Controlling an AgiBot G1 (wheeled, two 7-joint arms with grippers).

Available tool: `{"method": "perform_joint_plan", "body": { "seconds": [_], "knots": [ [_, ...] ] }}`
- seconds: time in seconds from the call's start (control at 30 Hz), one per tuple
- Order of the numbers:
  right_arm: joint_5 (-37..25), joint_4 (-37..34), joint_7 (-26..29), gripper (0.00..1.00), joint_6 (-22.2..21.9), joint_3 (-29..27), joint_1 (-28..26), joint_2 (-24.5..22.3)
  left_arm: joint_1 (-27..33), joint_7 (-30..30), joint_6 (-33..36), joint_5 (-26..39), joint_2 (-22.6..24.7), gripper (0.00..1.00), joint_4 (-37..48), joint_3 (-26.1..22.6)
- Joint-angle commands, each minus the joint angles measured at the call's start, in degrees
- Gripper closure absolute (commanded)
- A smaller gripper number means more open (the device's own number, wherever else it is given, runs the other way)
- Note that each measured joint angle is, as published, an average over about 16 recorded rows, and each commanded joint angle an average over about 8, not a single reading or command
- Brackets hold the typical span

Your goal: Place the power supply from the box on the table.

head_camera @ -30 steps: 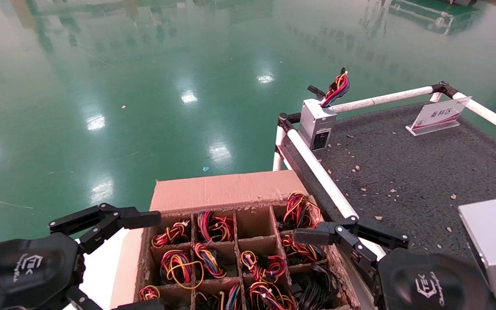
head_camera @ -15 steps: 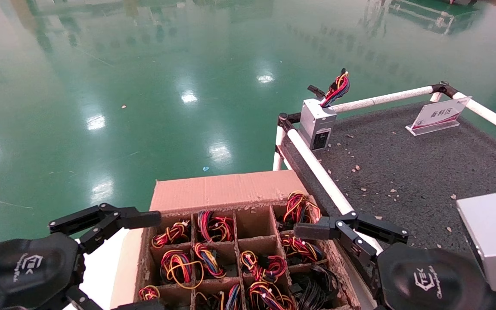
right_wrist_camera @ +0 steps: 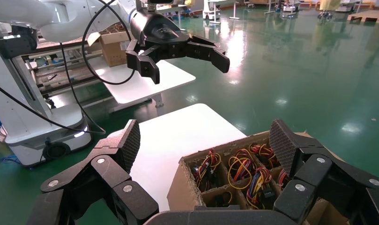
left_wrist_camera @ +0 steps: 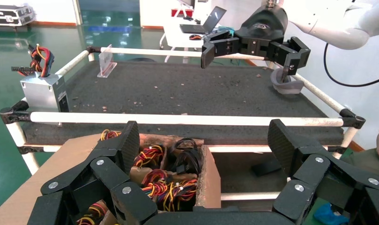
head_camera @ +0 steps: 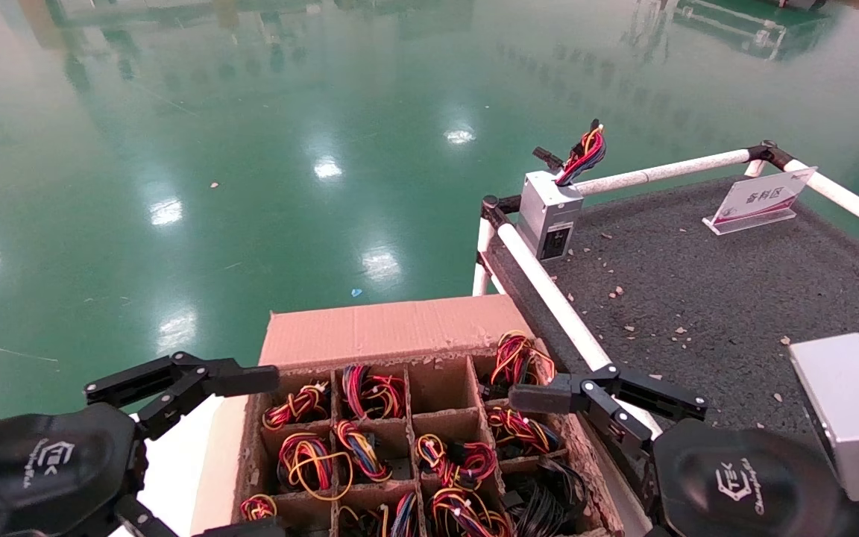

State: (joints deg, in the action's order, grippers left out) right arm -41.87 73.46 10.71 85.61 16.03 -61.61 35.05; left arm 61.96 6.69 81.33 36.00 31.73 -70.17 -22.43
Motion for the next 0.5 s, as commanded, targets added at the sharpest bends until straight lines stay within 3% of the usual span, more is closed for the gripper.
{"method": "perform_joint_plan", "body": {
  "seconds": [0.03,0.5],
  "knots": [
    [0.0,0.0,0.0,0.0,0.0,0.0,0.0,0.0,0.0,0.0,0.0,0.0,0.0,0.0,0.0,0.0],
    [0.0,-0.1,0.0,0.0,-0.1,0.0,-0.1,0.0,0.0,0.0,0.0,0.0,0.0,0.0,0.0,0.0]
  ]
}}
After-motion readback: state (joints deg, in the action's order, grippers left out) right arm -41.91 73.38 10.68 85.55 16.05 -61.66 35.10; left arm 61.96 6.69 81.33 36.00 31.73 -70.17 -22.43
